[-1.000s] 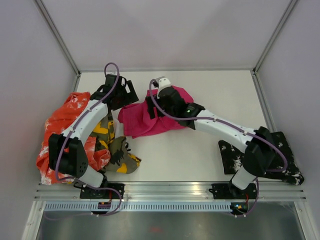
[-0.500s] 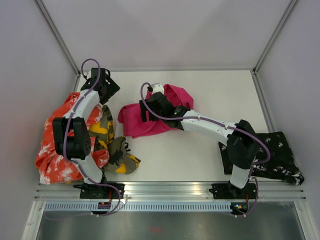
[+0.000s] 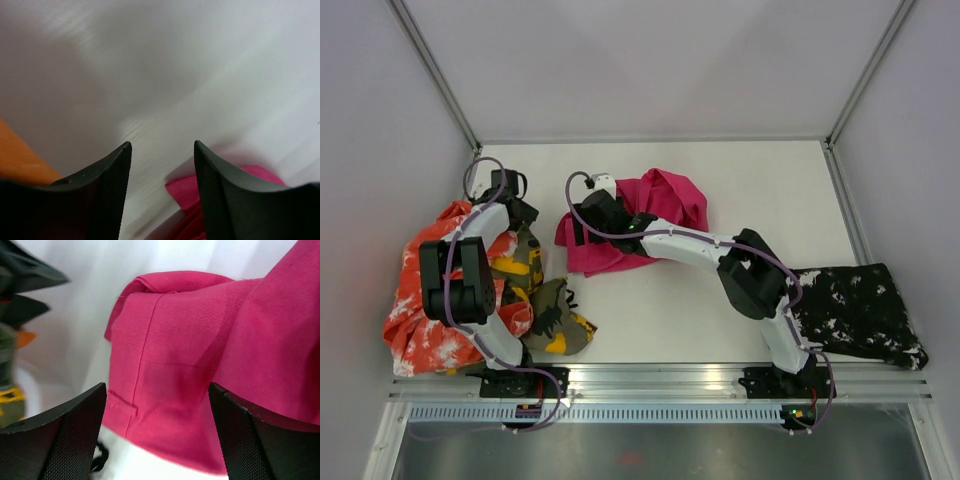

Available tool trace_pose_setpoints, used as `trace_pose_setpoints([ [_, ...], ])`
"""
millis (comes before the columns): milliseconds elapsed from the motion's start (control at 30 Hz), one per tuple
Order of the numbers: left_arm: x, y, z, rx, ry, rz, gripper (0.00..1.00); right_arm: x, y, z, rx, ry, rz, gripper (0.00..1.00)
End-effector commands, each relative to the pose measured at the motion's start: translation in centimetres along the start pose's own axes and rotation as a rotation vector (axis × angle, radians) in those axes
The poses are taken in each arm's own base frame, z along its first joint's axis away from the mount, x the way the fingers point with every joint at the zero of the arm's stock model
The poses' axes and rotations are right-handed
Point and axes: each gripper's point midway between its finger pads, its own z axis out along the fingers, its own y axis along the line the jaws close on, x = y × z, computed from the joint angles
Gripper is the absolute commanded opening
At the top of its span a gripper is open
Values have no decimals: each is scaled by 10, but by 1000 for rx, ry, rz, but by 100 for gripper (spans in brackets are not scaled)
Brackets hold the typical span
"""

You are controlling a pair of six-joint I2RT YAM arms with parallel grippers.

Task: Fold and stack the trousers
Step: Move the trousers to the center of the board, then flatten the trousers out

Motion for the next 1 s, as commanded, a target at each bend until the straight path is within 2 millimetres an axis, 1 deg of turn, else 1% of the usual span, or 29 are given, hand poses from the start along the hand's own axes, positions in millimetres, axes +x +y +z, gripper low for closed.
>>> trace_pose_setpoints([
  [0,-3,63,-13,-176,-17,-118,58,-14,5,19,24,-54,29,89],
  [33,-5,70,-14,-190,-26,-136,58,-6,2,27,40,-42,16,89],
  [67,-1,79,-15,-213,-32,-146,58,-3,1,31,50,-36,0,89],
  [100,-2,83,-17,-220,-44,-156,57,-9,5,33,45,-47,-3,88],
  [133,-5,83,-22,-212,-62,-169,57,-1,4,41,50,-30,-14,88],
  [167,-5,84,-23,-208,-66,-162,58,3,7,43,49,-19,-27,89],
  [200,-8,80,-25,-190,-69,-149,59,-4,13,43,40,-33,-34,89],
  [233,-10,76,-25,-177,-66,-134,61,1,14,47,40,-24,-46,89],
  [267,-16,64,-28,-133,-61,-98,64,5,17,48,38,-16,-58,89],
  [300,-19,57,-30,-107,-58,-79,67,1,22,48,32,-25,-69,91],
  [333,-24,48,-32,-68,-59,-56,69,6,22,51,35,-21,-80,92],
  [367,-29,34,-39,-12,-52,-11,72,11,25,53,36,-13,-94,93],
  [400,-32,27,-44,19,-54,8,74,9,25,54,44,-19,-102,93],
  [433,-39,16,-53,70,-61,43,77,20,20,61,60,4,-115,91],
  [467,-42,11,-59,97,-69,59,79,22,19,63,67,8,-122,88],
  [500,-45,6,-65,122,-74,72,81,32,12,70,93,26,-143,85],
  [533,-48,-1,-73,163,-80,97,85,38,7,71,111,46,-157,82],
  [567,-53,-5,-84,194,-103,101,87,43,4,72,121,59,-171,75],
  [600,-56,-8,-89,212,-117,108,89,47,1,72,127,70,-184,67],
  [633,-58,-11,-93,230,-129,122,91,51,-4,71,139,87,-199,58],
  [667,-63,-14,-99,248,-147,123,95,57,-10,69,153,106,-211,31],
  [700,-65,-16,-104,262,-156,125,95,59,-13,66,159,114,-215,16],
  [733,-65,-22,-110,295,-149,138,96,49,-17,55,175,109,-203,3],
  [767,-64,-27,-114,321,-143,147,97,50,-21,49,181,118,-205,0],
  [800,-64,-32,-119,348,-140,164,98,27,-15,33,163,82,-190,0],
  [867,-61,-40,-125,397,-123,185,100,4,-16,16,157,46,-208,0],
  [900,-60,-43,-126,411,-121,195,100,-26,-11,-5,143,-11,-194,0],
  [967,-57,-48,-132,442,-112,215,100,-57,-16,-25,142,-67,-163,0],
])
